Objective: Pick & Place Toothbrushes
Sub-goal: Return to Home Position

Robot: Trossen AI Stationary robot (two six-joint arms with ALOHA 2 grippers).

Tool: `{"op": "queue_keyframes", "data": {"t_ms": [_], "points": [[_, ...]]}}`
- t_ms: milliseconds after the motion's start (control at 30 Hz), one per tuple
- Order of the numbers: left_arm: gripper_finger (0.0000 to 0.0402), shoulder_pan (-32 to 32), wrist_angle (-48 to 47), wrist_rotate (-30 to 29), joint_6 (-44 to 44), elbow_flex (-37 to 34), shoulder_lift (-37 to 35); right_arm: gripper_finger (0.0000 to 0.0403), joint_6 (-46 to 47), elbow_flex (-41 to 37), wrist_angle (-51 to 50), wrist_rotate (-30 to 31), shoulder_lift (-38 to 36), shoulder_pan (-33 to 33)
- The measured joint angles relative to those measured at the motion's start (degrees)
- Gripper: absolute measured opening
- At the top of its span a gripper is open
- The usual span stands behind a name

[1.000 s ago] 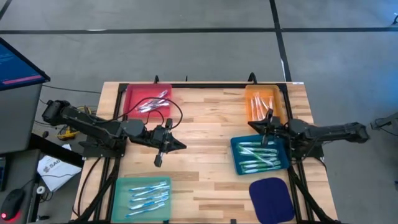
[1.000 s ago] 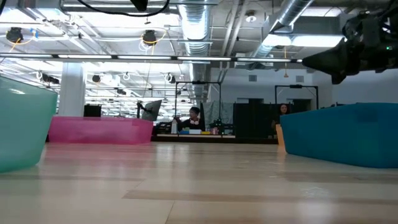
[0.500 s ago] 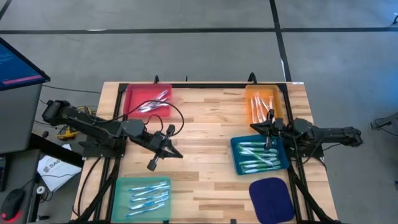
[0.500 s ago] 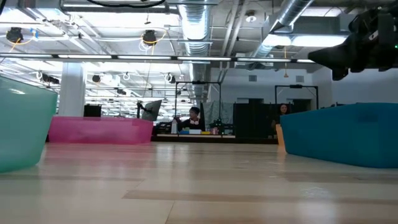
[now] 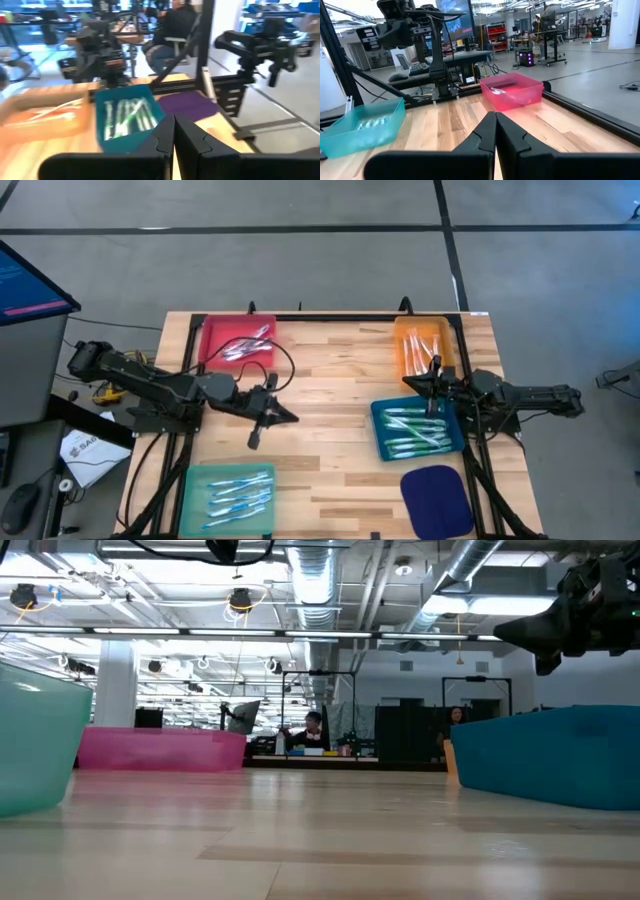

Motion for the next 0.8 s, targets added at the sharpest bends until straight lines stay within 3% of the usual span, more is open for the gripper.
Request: {"op": "queue_keyframes", "data": {"t_ms": [333, 633, 800], "points": [[0.0001, -2.54, -0.58, -1.71, 1.78, -3.52, -3.06, 0.0, 0.0, 0.0, 0.07, 0.0, 0.0, 0.0], [0.0001, -3.42, 4.24, -7.68, -1.62, -16.72, -20.73, 0.0, 0.01, 0.0, 0.07, -0.01, -0.04, 0.0], [0.0001, -3.68, 6.22, -7.77, -3.34, -23.93, -29.35, 0.0, 0.01, 0.0, 0.07, -0.01, -0.04, 0.0]]}}
